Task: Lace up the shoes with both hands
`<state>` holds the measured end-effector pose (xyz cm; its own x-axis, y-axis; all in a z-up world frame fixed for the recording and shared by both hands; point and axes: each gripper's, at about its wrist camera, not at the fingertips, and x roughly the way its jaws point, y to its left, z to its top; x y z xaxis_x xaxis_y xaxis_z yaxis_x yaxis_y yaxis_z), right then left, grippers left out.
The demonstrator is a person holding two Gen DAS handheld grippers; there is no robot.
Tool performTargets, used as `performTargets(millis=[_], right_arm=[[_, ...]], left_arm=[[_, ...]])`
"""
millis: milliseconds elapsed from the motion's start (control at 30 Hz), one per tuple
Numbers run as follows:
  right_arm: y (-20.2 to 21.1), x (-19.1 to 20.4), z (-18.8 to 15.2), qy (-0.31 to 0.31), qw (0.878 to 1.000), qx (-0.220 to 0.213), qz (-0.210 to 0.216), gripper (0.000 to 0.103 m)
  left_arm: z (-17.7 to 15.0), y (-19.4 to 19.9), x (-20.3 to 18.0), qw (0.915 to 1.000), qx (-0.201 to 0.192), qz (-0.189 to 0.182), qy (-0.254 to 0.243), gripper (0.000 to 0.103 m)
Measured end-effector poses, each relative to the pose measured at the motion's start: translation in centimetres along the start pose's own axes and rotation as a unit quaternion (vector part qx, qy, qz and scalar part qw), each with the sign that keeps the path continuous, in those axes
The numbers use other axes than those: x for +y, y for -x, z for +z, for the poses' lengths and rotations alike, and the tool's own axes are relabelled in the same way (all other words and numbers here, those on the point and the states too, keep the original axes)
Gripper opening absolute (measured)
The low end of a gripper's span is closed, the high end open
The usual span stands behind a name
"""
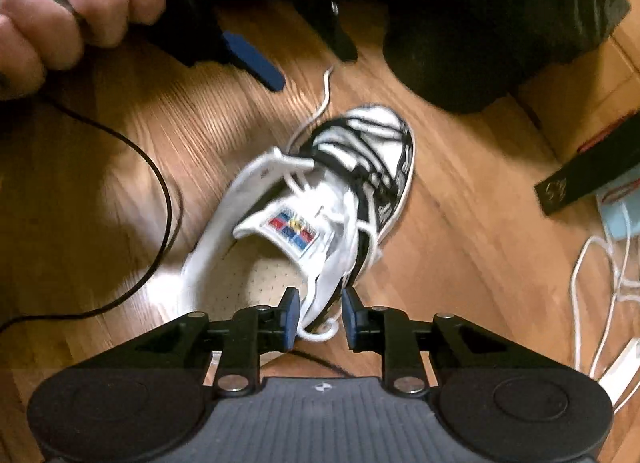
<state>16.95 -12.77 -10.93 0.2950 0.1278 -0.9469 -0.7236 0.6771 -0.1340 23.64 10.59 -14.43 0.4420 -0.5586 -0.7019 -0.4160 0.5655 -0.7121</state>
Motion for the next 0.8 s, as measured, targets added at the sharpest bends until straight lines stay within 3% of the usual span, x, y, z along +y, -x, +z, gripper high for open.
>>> performTargets(millis=[200,500,667,800], right_arm=[[-0.7,-1.3,-0.5,-0.040,0.999,-0.012,0.019,0.028],[0.7,-2.0,-0.6,-0.016,0.999,-0.003,0.046,0.009],[0.9,-1.7,-1.0,0.007,0.999,0.005,0.052,0.009],[2.1,-2.0,-0.9,0.007,0.998,-0.013,0.060,0.009]], left_arm=[[-0.2,-0.1,0.1,0.9999,0.009,-0.005,0.008,0.057],[-0.1,0.1,0.1,0.9999,0.000,-0.005,0.010,0.057],[0.0,0.2,0.1,0.9999,-0.002,-0.004,0.009,0.057],[0.0,0.1,0.0,0.9999,0.003,-0.005,0.008,0.057]])
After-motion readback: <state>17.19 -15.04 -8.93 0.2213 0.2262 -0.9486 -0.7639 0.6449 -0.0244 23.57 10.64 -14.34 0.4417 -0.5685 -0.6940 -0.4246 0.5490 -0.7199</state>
